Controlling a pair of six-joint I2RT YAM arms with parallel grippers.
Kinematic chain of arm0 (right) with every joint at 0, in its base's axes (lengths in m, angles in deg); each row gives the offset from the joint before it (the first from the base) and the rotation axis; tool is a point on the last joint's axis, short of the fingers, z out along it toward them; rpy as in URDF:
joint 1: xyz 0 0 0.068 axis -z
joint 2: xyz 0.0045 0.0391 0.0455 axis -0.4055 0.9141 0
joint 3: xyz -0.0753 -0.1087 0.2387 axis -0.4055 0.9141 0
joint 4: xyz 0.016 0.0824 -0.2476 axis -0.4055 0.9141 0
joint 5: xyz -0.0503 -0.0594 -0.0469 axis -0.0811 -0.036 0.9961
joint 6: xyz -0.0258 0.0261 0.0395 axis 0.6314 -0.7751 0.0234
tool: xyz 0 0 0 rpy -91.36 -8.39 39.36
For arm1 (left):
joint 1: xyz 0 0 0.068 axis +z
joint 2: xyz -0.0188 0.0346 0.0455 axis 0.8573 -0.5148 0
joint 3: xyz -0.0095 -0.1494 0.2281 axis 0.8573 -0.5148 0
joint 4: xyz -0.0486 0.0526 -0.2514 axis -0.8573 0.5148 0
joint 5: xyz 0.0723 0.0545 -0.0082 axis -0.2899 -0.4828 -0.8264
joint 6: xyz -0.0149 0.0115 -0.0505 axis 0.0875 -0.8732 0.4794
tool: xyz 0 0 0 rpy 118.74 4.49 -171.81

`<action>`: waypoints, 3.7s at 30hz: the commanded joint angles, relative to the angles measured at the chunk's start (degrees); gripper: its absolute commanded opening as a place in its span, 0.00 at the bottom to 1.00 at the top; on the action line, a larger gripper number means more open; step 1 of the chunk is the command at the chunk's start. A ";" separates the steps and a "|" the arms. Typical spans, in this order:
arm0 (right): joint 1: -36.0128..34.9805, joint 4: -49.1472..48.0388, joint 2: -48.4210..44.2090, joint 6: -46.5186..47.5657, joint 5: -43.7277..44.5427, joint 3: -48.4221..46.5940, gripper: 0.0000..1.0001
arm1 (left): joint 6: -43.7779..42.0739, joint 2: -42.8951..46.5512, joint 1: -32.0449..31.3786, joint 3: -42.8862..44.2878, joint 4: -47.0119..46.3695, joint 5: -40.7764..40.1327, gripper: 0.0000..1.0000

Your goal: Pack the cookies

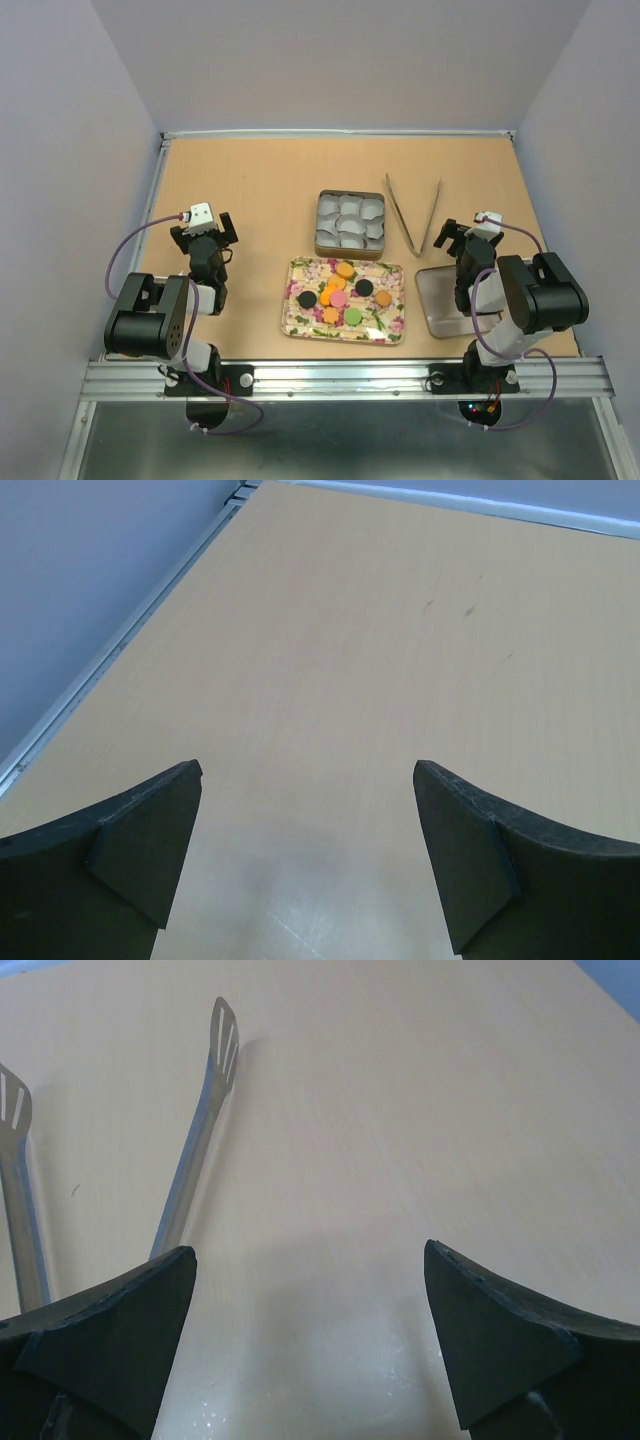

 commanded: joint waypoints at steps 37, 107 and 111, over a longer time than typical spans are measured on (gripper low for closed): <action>-2.71 88.91 -24.47 -32.56 -33.42 -57.43 1.00 | -1.05 0.44 0.27 -0.36 -16.44 -0.14 0.99; -6.75 113.80 27.59 -14.34 -15.58 -77.31 1.00 | -1.05 0.53 0.27 -0.36 -16.35 -0.06 0.99; -6.75 113.28 29.08 -13.63 -14.70 -79.59 1.00 | -1.05 0.53 0.27 -0.27 -16.35 -0.06 0.99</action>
